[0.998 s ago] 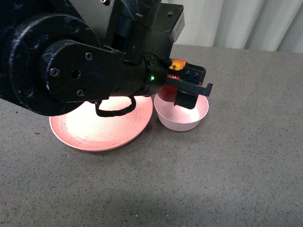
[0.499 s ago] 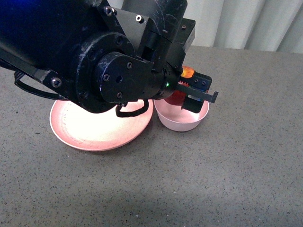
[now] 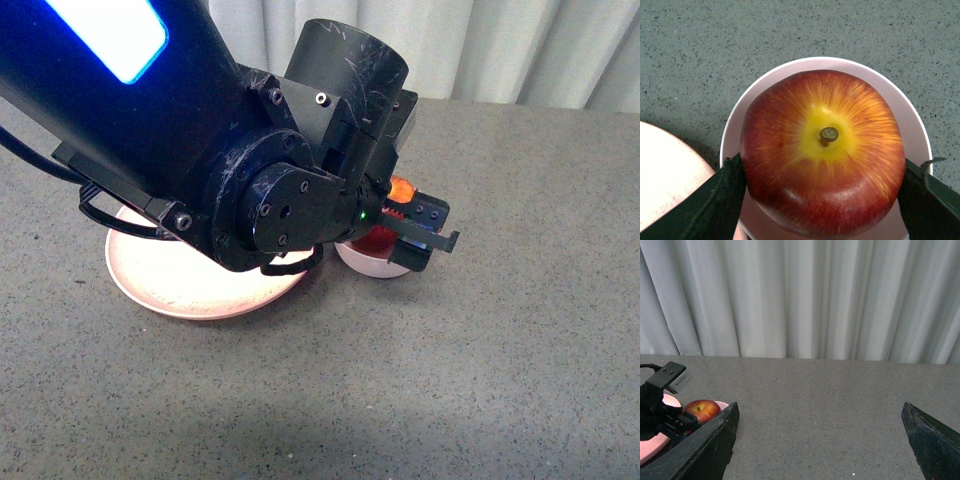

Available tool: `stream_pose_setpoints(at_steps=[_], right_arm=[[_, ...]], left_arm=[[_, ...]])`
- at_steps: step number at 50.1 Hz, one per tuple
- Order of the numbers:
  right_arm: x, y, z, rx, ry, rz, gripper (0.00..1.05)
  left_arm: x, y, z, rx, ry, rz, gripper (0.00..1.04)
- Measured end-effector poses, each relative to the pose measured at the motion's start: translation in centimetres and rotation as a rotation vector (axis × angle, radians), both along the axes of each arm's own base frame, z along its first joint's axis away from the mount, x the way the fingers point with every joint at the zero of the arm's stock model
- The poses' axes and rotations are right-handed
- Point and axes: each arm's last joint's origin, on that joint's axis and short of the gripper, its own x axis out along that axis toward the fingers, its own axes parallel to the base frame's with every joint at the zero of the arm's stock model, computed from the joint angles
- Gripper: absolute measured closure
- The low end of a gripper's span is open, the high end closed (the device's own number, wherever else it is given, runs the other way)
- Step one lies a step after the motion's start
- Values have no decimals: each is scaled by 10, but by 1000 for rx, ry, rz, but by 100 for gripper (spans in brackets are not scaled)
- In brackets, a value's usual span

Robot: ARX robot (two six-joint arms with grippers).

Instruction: Move apple from plate to bowl

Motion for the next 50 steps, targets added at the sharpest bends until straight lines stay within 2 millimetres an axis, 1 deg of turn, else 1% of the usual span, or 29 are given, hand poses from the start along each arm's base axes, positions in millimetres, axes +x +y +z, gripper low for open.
stream_pose_setpoints(at_steps=[5,8,13,17,26,30,33,35,39,45,46,47,49,50], right_arm=[[0,0,0,0,0,0,9],[0,0,0,0,0,0,9],[0,0,0,0,0,0,9],[0,0,0,0,0,0,9],[0,0,0,0,0,0,9],[0,0,0,0,0,0,9],[0,0,0,0,0,0,9],[0,0,0,0,0,0,9],[0,0,0,0,0,0,9],[0,0,0,0,0,0,9],[0,0,0,0,0,0,9],[0,0,0,0,0,0,9],[0,0,0,0,0,0,9],[0,0,0,0,0,1,9]], left_arm=[[0,0,1,2,-4,11,5],[0,0,1,-5,0,13,7],[0,3,3,-11,-6,21,7],[-3,7,9,-30,-15,38,7],[-16,29,42,-126,-83,126,7],[-25,39,51,-152,-98,164,7],[-35,49,54,-152,-102,195,7],[-38,52,54,-150,-102,204,7],[-51,64,54,-143,-99,238,7],[-54,68,54,-140,-101,250,7],[-54,69,54,-130,-122,260,8],[-55,72,52,-123,-216,316,12],[-60,79,52,-129,-348,396,20],[-66,88,51,-136,-418,434,25]])
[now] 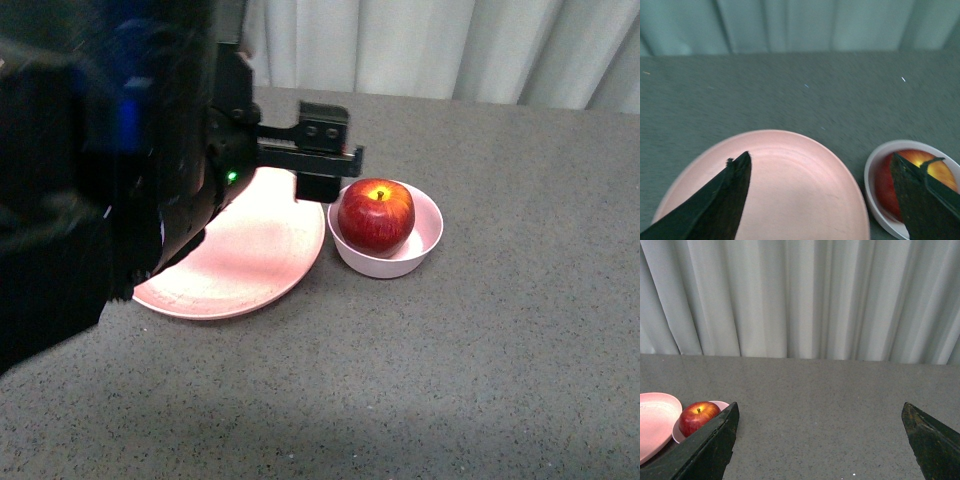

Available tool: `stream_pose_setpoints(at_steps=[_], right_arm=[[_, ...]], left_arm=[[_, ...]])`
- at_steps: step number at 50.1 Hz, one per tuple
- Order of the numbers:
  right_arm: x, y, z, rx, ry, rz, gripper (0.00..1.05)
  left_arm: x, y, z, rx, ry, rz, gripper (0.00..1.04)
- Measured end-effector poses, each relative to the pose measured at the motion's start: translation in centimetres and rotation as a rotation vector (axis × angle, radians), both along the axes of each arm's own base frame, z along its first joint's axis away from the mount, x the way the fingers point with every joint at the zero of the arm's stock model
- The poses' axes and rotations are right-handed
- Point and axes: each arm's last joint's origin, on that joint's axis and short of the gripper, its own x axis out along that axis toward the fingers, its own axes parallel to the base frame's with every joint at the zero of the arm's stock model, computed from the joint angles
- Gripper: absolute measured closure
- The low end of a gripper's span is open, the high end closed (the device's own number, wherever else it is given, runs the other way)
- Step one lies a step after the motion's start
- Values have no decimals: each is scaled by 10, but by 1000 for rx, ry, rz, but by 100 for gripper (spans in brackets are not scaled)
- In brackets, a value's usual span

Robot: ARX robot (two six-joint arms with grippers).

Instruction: Move apple from plate to bowl

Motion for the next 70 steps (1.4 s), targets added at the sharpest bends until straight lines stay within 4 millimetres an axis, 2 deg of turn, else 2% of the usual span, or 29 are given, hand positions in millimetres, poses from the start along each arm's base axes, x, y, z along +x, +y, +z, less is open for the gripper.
stream_pose_setpoints(at_steps=[2,5,8,12,18,36,46,61,70], right_arm=[[0,0,0,0,0,-1,9],[0,0,0,0,0,-4,9],[0,0,0,0,0,-3,9],[0,0,0,0,0,0,9],[0,0,0,0,0,-1,9],[0,0,0,0,0,-1,9],[0,0,0,0,0,-1,9],[0,0,0,0,0,-1,9],[0,0,0,0,0,-1,9]], left_arm=[[-10,14,2,-17,-70,30,32],[-27,41,16,-46,-171,61,47],[-40,60,26,-53,-201,72,59],[-61,81,28,-44,-190,72,77],[-83,102,32,-43,-180,73,101],[-119,130,42,-32,-179,78,101],[-133,137,53,-34,-186,72,101],[-153,153,55,-35,-191,80,101],[-162,154,60,-36,-207,74,101]])
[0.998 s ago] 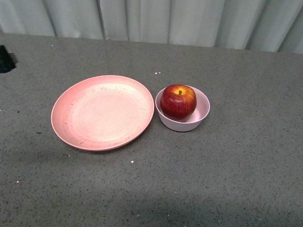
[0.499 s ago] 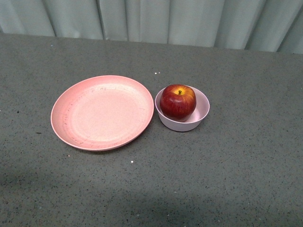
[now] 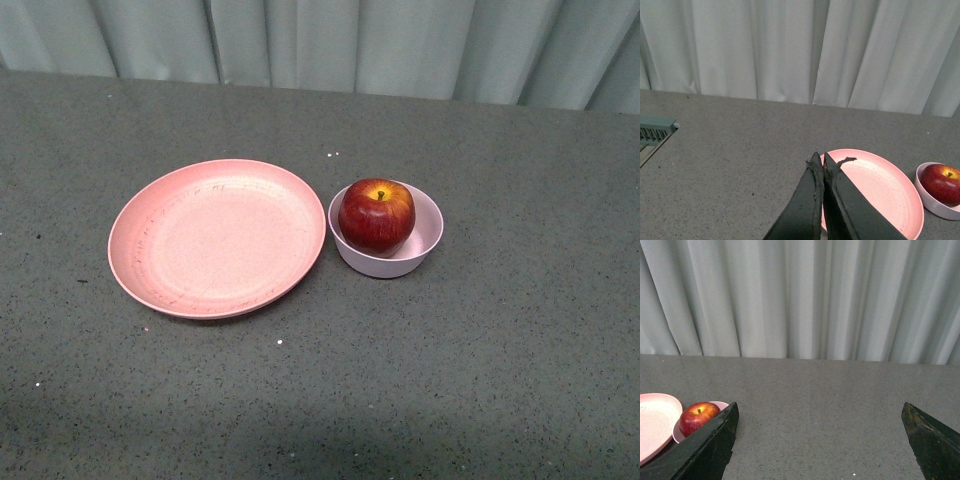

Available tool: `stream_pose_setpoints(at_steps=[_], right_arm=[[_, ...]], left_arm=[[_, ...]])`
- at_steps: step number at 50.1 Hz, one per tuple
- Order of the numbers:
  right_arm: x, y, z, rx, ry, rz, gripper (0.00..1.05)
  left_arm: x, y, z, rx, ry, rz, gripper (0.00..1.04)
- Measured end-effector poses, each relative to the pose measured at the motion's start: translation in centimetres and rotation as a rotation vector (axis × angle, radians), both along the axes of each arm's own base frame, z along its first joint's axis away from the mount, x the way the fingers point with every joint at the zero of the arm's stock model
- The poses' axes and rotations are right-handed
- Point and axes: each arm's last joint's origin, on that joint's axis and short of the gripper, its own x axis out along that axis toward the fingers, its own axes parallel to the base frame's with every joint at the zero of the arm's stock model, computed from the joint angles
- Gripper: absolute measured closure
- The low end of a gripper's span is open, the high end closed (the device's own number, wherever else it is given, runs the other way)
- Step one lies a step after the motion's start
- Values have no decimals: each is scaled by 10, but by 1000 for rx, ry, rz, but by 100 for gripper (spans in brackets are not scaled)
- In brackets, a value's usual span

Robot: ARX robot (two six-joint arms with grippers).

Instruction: Move apple from plate to bowl

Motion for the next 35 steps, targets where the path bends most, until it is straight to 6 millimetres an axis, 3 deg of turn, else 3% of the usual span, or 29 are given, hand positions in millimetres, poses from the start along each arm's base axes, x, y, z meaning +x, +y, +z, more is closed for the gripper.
stream_pose_setpoints(at_steps=[35], right_arm=[[0,0,0,0,0,0,9]], left_arm=[[-25,0,4,0,-16,1,101]])
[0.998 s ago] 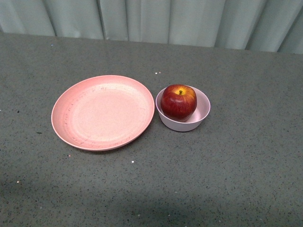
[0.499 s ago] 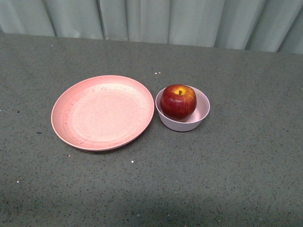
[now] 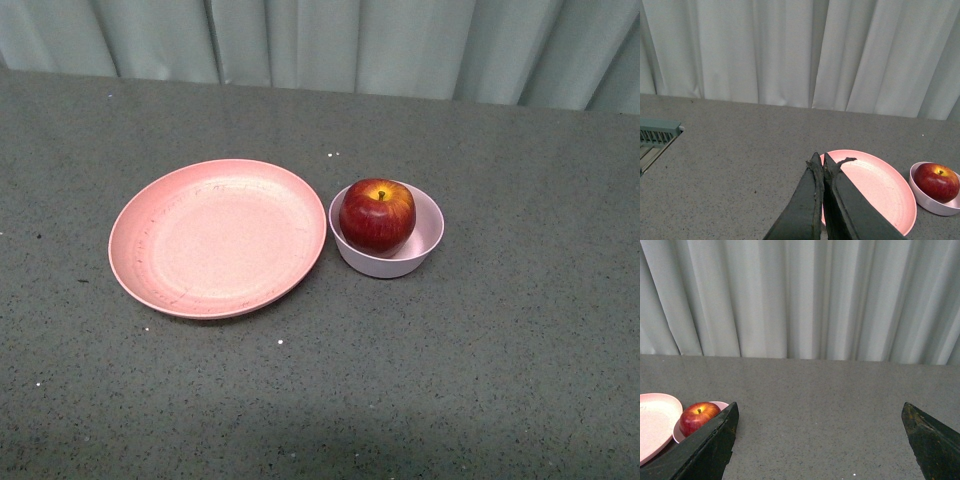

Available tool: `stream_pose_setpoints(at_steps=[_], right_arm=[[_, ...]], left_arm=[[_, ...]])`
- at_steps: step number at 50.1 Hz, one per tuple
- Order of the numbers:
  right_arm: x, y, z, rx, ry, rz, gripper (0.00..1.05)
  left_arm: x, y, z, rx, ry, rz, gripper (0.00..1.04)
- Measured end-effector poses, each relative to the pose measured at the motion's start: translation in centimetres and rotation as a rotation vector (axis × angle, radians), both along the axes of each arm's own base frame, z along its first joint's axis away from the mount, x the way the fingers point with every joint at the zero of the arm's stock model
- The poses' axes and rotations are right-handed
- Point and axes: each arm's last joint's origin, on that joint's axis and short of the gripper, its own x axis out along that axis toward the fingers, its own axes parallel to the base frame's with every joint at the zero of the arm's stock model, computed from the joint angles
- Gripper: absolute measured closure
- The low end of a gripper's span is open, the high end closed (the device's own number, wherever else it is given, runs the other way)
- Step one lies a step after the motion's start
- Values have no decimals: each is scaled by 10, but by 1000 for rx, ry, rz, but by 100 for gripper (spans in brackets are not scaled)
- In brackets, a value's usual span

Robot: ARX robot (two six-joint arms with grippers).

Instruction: Move apple from plate to bowl

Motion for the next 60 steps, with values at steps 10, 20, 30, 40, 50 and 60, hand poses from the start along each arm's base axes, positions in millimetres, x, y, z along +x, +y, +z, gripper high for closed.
stream_pose_setpoints(at_steps=[10,20,30,40,50,60], right_arm=[[0,0,0,0,0,0,9],[0,0,0,0,0,0,9],[0,0,0,0,0,0,9],[0,0,0,0,0,0,9],[0,0,0,0,0,0,9],[0,0,0,0,0,0,9]], left_arm=[[-4,0,0,0,0,0,101],[-15,0,-3,2,6,0,101],[-15,0,-3,2,6,0,68],[-15,0,-3,2,6,0,25],[-15,0,-3,3,6,0,7],[-15,0,-3,3,6,0,7]])
